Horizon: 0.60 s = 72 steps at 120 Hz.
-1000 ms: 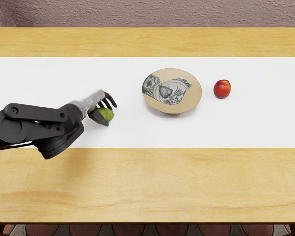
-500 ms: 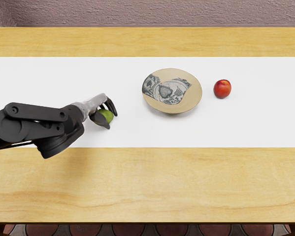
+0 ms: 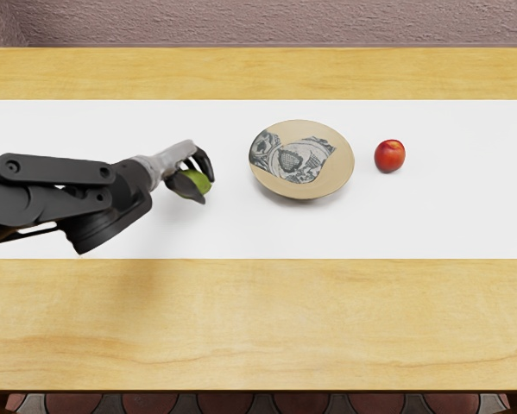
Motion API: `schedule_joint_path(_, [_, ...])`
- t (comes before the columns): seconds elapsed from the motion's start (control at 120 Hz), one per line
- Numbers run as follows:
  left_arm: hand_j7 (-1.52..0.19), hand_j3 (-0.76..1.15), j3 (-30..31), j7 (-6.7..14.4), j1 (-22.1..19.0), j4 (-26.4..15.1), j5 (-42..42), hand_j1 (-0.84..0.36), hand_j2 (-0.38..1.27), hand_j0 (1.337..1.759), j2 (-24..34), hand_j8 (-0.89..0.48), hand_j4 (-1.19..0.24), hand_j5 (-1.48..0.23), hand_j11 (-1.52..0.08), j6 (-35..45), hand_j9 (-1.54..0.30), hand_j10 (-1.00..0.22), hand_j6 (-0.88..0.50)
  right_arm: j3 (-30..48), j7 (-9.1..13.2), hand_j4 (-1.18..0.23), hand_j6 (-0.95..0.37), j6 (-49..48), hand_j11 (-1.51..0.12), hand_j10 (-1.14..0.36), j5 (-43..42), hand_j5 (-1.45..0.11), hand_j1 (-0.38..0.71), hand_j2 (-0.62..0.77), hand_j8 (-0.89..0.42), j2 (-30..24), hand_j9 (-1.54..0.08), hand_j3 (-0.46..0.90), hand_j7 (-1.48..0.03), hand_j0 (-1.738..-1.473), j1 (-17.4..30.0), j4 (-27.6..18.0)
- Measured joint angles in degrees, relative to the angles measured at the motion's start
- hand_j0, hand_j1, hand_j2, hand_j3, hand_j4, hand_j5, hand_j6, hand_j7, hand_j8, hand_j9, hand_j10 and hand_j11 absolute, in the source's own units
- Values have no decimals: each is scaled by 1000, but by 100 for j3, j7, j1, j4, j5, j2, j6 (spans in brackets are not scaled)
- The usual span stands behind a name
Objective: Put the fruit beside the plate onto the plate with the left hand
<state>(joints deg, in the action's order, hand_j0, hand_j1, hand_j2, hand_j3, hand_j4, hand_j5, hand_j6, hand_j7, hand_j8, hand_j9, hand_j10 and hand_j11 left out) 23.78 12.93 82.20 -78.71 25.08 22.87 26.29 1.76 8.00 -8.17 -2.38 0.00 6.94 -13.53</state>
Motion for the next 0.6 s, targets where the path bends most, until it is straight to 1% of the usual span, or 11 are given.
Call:
schedule_joint_path(0.125, [-1072,0,-479,1,-63,0,-7,-441,363,1647,118,-224,-736,-1168,-1089,-187,-1071,-382,-278,0,0,-16,-16,0,-22,-16,-1,-22,-329,-3,-16,0,-22,0,-22,-1658,0,0])
schedule_joint_path(0.3, [-1074,0,-1054,1,-148,45,-10,-462,404,1646,79,-211,-723,-1185,-1089,-458,-1068,-372,-265,0,0,-17,-16,0,-22,-17,0,-22,-329,-3,-16,0,-22,0,-22,-1658,0,0])
schedule_joint_path(0.342, [-1074,0,-1177,0,-160,69,-13,-452,382,1646,59,-217,-720,-1188,-1089,-536,-1068,-379,-271,0,0,-17,-16,0,-22,-16,0,-22,-329,-3,-16,0,-22,0,-22,-1658,0,0])
schedule_joint_path(0.417, [-1066,0,-1367,-4,-211,186,-3,-439,350,1646,-5,-232,-725,-1178,-1090,-713,-1062,-387,-279,0,0,-17,-16,0,-22,-16,0,-22,-329,-3,-16,0,-22,0,-22,-1658,0,0])
schedule_joint_path(0.533, [-1066,0,-1557,-21,-231,471,0,-423,347,1646,-208,-234,-723,-1180,-1091,-934,-1063,-392,-290,0,0,-17,-16,0,-22,-17,0,-22,-329,-4,-17,0,-22,0,-22,-1658,0,0])
schedule_joint_path(0.6, [-1061,0,-1602,-124,-231,647,5,-425,339,1646,-293,-239,-727,-1173,-1092,-1016,-1060,-394,-292,0,0,-17,-16,0,-22,-17,0,-22,-329,-4,-16,0,-22,0,-22,-1658,0,0])
